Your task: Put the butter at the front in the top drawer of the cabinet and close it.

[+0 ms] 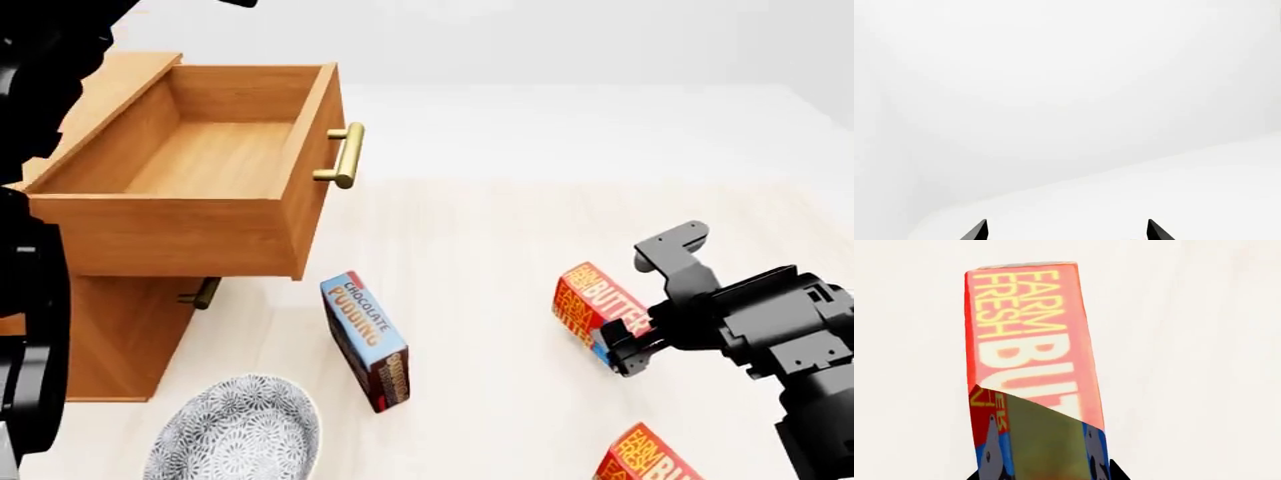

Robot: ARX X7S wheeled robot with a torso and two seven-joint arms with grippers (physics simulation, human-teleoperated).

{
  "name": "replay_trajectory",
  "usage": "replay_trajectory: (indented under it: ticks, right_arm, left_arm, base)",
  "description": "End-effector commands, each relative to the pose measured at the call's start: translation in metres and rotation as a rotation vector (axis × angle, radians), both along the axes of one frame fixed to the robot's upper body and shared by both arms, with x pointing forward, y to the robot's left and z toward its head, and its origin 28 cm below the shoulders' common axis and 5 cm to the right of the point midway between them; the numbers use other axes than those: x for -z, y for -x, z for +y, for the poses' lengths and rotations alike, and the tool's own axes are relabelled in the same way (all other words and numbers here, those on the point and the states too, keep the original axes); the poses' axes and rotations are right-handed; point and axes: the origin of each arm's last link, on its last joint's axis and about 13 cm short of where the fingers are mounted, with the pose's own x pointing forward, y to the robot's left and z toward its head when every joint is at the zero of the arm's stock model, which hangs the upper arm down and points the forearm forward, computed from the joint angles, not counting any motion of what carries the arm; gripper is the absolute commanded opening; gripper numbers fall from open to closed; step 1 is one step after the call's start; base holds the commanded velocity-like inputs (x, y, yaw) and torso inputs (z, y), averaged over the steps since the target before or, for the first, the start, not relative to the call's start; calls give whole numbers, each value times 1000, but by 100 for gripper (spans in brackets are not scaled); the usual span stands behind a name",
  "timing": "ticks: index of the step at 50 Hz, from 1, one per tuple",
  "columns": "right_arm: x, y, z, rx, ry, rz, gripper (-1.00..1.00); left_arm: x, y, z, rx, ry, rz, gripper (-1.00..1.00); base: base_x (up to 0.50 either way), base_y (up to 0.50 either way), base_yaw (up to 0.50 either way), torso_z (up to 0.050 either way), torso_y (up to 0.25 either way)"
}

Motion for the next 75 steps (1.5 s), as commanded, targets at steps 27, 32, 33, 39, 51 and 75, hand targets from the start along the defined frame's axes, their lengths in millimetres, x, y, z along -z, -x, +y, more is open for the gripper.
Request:
replay_trajectory:
  ticks: [27,32,33,39,51,75]
  right_arm:
    - [-75,11,6,-50,54,-163,-100]
    - [-101,16,8,-53,87,-210,-100]
    - [-105,17,9,-56,95,-219,-100]
    - [-135,22,14,-82,134,-284,-100]
    - [-180,33,23,-155,268,-394,-100]
    - [-238,78,30,-406,716,-657,-100]
  left_arm:
    - [6,6,2,54,25,12,100]
    - [7,10,2,73,25,12,100]
    - [7,11,2,76,25,11,100]
    - [7,15,4,96,19,3,100]
    - [12,18,5,134,-7,-4,100]
    - [38,29,8,482,-400,-136,100]
  base:
    - [0,0,0,0,250]
    - [0,0,1,0,250]
    - [0,0,0,0,250]
    - [0,0,0,0,250]
    - [0,0,0,0,200]
    - [0,0,0,0,0]
